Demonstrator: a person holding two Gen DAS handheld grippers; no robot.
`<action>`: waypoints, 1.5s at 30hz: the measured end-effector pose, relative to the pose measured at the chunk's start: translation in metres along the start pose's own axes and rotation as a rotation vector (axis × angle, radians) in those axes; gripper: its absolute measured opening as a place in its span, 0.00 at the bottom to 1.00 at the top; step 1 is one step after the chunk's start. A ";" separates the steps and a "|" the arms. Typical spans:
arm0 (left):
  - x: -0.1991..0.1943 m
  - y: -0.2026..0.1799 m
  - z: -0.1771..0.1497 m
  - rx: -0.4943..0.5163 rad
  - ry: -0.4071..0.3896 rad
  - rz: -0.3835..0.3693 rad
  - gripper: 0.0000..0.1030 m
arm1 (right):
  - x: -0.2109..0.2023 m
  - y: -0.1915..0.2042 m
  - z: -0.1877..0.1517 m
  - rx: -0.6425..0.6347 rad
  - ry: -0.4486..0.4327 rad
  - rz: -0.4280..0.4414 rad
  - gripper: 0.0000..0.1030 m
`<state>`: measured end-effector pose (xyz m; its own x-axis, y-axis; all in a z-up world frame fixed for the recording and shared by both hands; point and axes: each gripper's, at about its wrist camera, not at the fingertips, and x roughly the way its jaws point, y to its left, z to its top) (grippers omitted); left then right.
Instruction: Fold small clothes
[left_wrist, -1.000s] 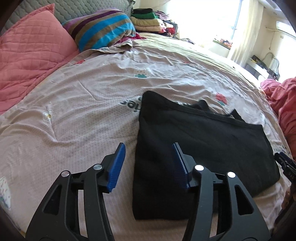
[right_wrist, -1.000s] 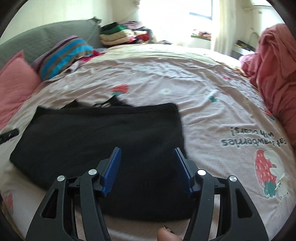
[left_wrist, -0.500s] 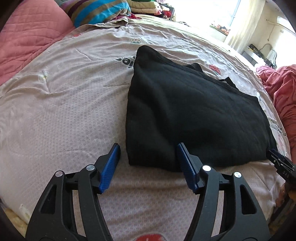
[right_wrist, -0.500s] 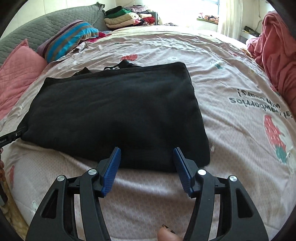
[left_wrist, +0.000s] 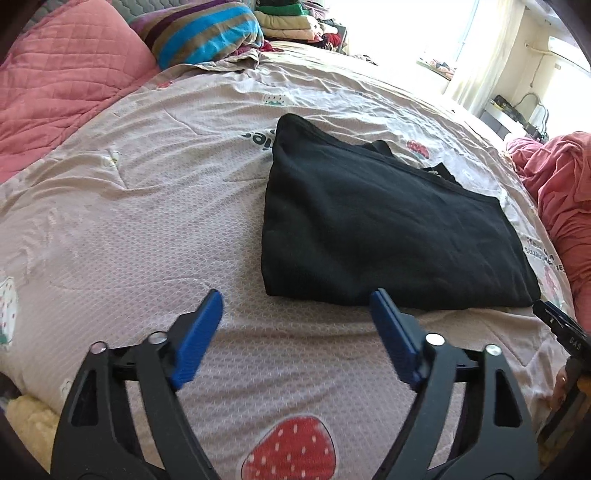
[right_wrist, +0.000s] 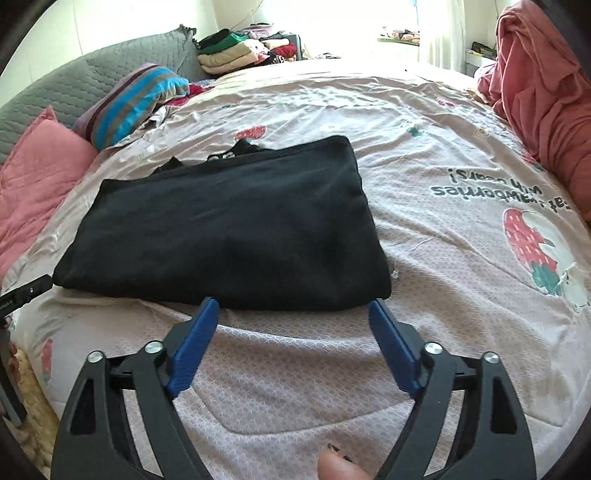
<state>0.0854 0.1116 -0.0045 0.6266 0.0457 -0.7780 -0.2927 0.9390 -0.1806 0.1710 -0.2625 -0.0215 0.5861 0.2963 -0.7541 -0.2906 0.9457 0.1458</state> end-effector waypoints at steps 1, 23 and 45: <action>-0.003 0.000 0.000 0.001 -0.006 0.005 0.80 | -0.002 0.000 0.000 -0.001 -0.004 0.000 0.80; -0.032 0.040 -0.001 -0.055 -0.054 0.132 0.91 | -0.023 0.093 0.010 -0.203 -0.114 0.115 0.93; -0.023 0.108 0.018 -0.190 -0.051 0.163 0.91 | 0.041 0.228 -0.006 -0.551 -0.044 0.142 0.93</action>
<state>0.0527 0.2179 0.0046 0.5945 0.2132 -0.7753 -0.5203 0.8371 -0.1687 0.1242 -0.0357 -0.0227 0.5402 0.4322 -0.7221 -0.7133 0.6904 -0.1205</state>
